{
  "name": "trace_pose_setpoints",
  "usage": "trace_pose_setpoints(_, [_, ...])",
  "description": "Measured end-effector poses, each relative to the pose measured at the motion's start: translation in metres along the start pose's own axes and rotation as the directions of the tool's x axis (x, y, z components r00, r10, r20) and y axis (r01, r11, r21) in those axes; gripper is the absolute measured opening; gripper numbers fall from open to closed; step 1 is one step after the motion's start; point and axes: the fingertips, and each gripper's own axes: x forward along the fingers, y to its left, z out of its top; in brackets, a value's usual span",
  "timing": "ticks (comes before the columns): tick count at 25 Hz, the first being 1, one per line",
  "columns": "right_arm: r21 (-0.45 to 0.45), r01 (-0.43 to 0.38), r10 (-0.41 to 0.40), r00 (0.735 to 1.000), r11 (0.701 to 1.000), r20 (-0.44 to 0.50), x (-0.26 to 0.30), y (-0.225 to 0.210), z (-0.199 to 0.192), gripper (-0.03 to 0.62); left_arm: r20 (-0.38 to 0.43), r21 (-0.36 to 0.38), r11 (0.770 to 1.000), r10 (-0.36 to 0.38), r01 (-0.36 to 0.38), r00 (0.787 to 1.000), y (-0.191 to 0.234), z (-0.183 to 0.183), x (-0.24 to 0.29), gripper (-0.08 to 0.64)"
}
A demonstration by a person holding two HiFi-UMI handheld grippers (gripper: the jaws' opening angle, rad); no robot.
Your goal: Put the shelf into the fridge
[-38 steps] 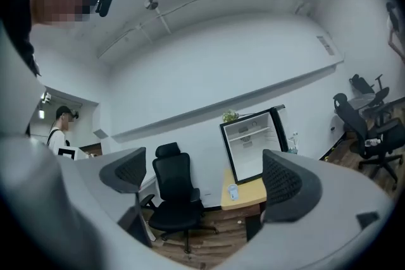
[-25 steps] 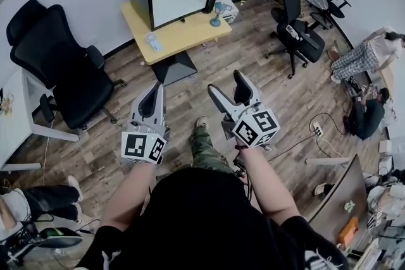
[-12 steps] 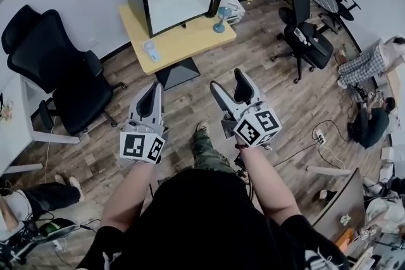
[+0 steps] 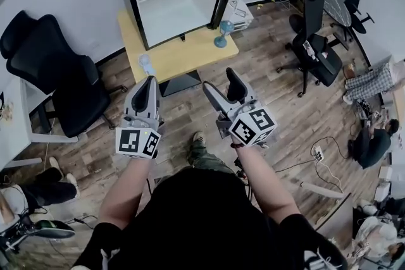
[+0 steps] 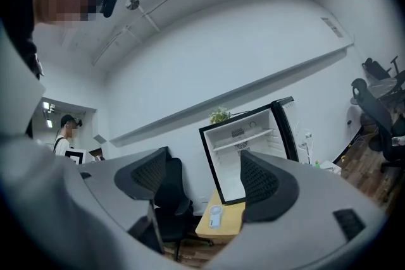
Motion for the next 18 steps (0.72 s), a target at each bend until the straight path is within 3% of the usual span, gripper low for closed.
trace_pose_setpoints(9, [0.029, -0.062, 0.062, 0.998, 0.998, -0.017, 0.040, -0.065, 0.021, 0.359, -0.005, 0.027, 0.998, 0.054, -0.054, 0.999, -0.001, -0.010, 0.068, 0.018])
trace_pose_setpoints(18, [0.058, -0.108, 0.110, 0.994, 0.992, -0.025, 0.083, -0.084, 0.026, 0.337, 0.003, 0.039, 0.997, 0.068, -0.068, 0.998, 0.015, -0.012, 0.100, 0.020])
